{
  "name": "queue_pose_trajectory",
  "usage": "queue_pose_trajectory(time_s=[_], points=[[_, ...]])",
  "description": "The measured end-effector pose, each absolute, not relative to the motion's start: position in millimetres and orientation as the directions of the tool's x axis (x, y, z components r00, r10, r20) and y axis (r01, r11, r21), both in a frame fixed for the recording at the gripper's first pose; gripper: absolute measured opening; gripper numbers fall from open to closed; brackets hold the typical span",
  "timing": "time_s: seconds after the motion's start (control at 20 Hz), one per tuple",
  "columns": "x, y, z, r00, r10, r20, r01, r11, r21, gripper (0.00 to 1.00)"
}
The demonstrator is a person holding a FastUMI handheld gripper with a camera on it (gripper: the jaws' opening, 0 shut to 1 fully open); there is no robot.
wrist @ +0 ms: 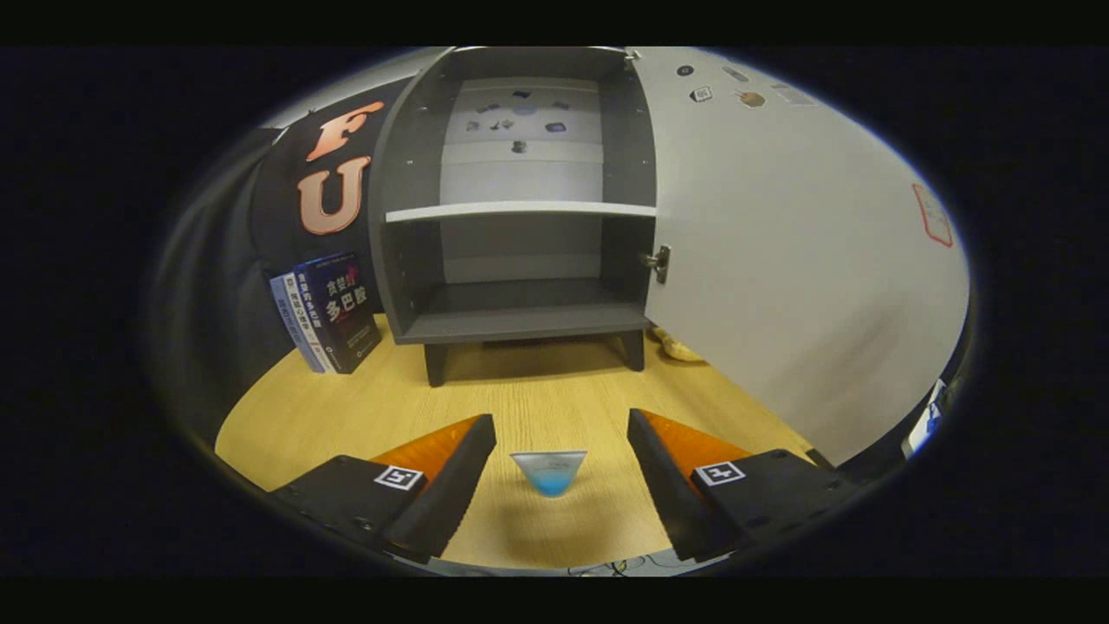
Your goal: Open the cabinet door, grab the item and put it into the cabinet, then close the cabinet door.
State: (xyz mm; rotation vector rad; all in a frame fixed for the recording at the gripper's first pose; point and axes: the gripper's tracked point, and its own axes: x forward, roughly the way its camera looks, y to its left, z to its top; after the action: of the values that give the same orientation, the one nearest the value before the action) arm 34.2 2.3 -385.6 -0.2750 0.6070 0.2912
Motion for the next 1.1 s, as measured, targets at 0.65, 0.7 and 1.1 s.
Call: queue_pose_trajectory(time_s=[0.65,0.7,1.1], points=[[35,-9,-446,0.684,0.148,-0.714,-0.331,0.936,-0.123,0.63],[34,-6,-441,0.674,0.152,-0.723,-0.331,0.937,-0.111,0.63],[61,46,-331,0.729,0.222,-0.647,-0.37,0.924,-0.1,0.63]])
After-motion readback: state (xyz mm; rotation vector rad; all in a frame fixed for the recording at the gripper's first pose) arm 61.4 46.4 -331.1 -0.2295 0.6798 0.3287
